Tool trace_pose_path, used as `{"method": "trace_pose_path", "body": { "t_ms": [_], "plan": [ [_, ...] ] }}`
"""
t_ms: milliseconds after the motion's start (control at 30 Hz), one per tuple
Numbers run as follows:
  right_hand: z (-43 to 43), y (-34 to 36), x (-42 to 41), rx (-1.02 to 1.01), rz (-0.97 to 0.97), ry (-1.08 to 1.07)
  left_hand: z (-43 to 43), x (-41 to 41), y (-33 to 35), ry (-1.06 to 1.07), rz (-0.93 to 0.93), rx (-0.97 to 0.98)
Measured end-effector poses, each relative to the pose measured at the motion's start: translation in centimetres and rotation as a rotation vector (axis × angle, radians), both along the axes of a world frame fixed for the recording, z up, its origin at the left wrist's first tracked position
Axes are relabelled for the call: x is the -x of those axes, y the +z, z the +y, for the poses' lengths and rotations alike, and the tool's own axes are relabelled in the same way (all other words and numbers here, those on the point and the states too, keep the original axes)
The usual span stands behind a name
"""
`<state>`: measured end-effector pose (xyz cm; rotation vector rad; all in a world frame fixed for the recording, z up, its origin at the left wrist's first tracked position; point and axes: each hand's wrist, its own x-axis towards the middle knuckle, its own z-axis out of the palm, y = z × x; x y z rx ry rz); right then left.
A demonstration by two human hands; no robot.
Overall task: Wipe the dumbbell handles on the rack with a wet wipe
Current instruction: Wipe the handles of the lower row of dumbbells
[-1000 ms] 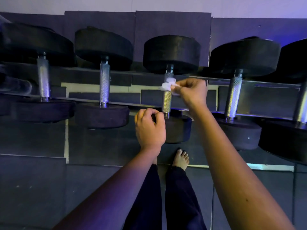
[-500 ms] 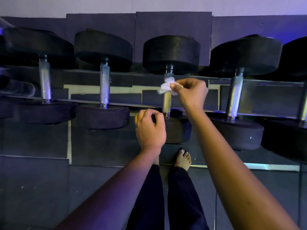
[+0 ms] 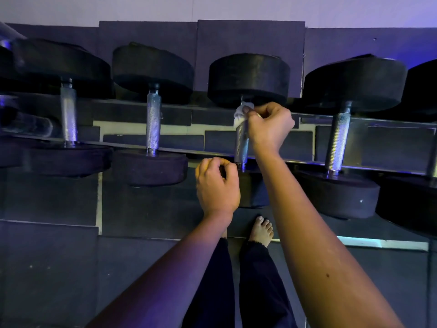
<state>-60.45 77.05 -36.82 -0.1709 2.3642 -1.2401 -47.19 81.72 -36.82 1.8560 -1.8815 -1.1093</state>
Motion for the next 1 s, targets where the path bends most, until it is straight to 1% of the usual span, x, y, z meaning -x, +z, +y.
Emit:
{"method": "trace_pose_path", "body": {
  "t_ms": [100, 267, 433, 600, 667, 733, 867, 1000],
  "plan": [
    [0.4, -0.3, 0.3, -0.007, 0.022, -0.025, 0.0, 0.0, -0.1, 0.0, 0.0, -0.004],
    [0.5, -0.1, 0.8, -0.019, -0.044, 0.105, 0.0, 0.0, -0.1, 0.003, -0.015, 0.007],
    [1.2, 0.2, 2.2, -0.078, -0.106, 0.167, 0.0, 0.2, -0.1, 0.027, -0.002, 0.012],
    [5.3, 0.2, 1.0, -0.231, -0.263, 0.41, 0.0, 0.1, -0.3, 0.019, -0.01, 0.021],
    [6.8, 0.2, 0.1, -0.255, -0.265, 0.478, 0.0, 0.1, -0.4, 0.024, -0.015, 0.017],
    [7.2, 0.2, -0.2, -0.248, -0.219, 0.521, -0.1, 0.2, -0.4, 0.022, -0.014, 0.01],
    [6.6, 0.1, -0.2, -0.255, -0.193, 0.534, -0.1, 0.1, -0.5, 0.013, -0.002, 0.013],
    [7.1, 0.1, -0.1, -0.208, -0.205, 0.453, 0.0, 0.1, -0.3, 0.012, 0.009, 0.028]
  ]
}}
